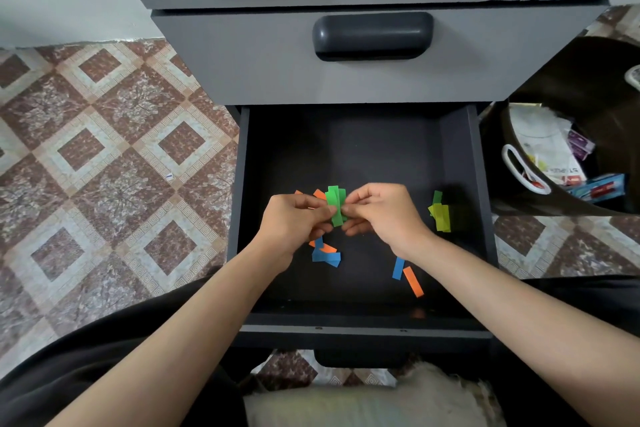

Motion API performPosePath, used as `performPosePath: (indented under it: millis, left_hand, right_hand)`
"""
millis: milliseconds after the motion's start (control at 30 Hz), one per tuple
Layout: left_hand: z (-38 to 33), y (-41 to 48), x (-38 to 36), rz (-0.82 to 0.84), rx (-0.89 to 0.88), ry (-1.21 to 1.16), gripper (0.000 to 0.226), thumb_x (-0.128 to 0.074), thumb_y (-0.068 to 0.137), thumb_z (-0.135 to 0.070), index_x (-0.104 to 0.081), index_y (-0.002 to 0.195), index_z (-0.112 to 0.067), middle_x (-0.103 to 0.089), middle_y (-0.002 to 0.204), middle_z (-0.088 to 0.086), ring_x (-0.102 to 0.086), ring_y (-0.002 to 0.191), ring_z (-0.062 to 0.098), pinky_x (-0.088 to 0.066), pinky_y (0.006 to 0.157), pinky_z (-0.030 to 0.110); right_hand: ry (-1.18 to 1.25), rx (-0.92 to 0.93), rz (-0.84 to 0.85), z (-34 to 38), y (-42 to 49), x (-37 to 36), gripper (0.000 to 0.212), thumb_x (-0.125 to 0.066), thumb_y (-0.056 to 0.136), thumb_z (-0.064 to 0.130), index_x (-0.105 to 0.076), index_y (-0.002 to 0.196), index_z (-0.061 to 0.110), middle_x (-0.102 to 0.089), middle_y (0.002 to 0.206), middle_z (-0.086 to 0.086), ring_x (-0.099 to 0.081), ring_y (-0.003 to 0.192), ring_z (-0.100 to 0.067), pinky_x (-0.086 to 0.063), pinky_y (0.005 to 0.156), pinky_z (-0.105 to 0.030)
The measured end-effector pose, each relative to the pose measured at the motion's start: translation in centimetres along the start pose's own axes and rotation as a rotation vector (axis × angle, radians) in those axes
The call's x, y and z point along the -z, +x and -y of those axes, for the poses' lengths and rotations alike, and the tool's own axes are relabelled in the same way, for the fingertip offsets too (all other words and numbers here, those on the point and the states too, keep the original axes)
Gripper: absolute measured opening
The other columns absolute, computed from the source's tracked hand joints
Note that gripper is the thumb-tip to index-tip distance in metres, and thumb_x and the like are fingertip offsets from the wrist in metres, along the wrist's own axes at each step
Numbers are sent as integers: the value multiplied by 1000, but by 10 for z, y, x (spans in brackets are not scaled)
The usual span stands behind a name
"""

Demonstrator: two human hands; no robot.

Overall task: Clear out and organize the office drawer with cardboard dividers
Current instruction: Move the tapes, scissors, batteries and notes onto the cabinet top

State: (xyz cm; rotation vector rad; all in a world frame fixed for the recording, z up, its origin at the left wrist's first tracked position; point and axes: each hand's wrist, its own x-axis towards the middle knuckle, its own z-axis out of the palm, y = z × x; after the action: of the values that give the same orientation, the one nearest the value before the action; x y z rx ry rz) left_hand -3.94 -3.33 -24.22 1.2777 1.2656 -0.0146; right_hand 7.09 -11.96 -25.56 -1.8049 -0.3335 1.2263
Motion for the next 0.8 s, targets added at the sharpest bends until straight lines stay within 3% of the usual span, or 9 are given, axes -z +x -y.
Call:
performPosePath:
  millis: [167, 533, 600, 667, 733, 800]
  left_hand:
    - [-1, 0, -1, -33, -18, 25, 4, -68, 82, -12, -64, 83, -11, -65, 76, 5, -63, 64, 9, -54, 62, 19]
    - [-1, 2, 2, -60, -7, -10, 3, -69, 82, -14, -70, 85, -13, -67, 78, 2, -60, 65, 7, -48, 56, 15]
    - [-2, 2, 1, -66, -14, -1, 2, -68, 83, -14, -70, 84, -13, -67, 79, 1, -61, 65, 6, -48, 57, 15]
    - [-2, 2, 1, -58, -16, 6, 6, -68, 83, -13, -70, 87, -10, -68, 81, 2, -61, 67, 7, -48, 59, 16]
    - [-2, 2, 1, -45, -14, 19, 8, -68, 83, -13, -70, 88, -8, -68, 83, 4, -62, 67, 7, -48, 59, 16]
    - [-1, 2, 1, -34, -18, 34, 9, -68, 82, -13, -70, 89, -7, -69, 84, 5, -62, 68, 8, -48, 58, 16]
  right_hand:
    - [30, -6, 38, 5, -3, 0, 17, -61, 85, -5, -58, 86, 11, -67, 73, -9, -66, 53, -14, -58, 55, -24]
    - [109, -37, 128, 6, 2, 6, 10, -63, 85, 0, -68, 81, 7, -68, 74, -8, -66, 57, -15, -57, 56, -23]
    - [-153, 24, 20, 3, 9, 12, 6, -64, 87, 10, -69, 85, 10, -68, 84, -6, -64, 62, -14, -53, 56, -21]
    - [-705, 85, -189, -1, 18, 23, 15, -64, 87, 18, -69, 99, 11, -67, 102, -6, -64, 83, -17, -50, 66, -23]
    - [-1022, -41, -281, -5, 22, 31, 34, -65, 87, 23, -61, 116, 6, -57, 119, -12, -59, 100, -25, -47, 75, -30]
    - [-1119, -204, -257, -9, 21, 32, 40, -65, 86, 27, -56, 117, 3, -51, 122, -16, -57, 97, -26, -44, 69, -29]
